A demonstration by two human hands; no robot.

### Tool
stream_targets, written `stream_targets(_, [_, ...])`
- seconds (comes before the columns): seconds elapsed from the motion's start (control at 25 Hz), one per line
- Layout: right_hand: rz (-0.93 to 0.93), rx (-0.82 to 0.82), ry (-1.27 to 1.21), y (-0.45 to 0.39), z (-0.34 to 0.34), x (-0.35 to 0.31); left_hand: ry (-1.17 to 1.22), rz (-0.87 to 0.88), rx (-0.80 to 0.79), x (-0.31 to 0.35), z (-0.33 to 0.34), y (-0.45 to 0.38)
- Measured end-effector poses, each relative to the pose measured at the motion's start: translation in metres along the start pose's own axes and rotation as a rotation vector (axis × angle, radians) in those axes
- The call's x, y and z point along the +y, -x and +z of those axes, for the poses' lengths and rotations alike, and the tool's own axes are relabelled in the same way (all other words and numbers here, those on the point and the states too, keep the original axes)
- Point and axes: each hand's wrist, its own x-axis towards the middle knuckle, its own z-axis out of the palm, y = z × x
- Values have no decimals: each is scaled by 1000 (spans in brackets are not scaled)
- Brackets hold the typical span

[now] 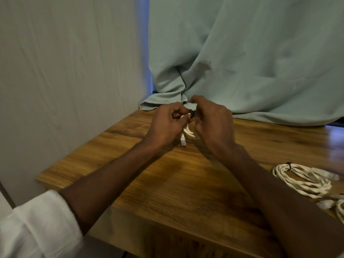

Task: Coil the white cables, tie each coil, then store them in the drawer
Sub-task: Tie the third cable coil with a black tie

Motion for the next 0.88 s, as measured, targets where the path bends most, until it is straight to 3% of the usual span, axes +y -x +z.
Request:
stream_targets(0.08, [-89,21,12,3,2,1,-39,13,5,0,-1,0])
stream_targets(0.28, [115,115,-65,2,11,4,159,-176,79,-1,-1,-4])
stream_targets(0.6, [218,160,34,1,18,9,403,-299,153,3,4,-4])
stream_targets(0.88, [239,168,-96,3,21,12,437,-327,155,0,6,-4])
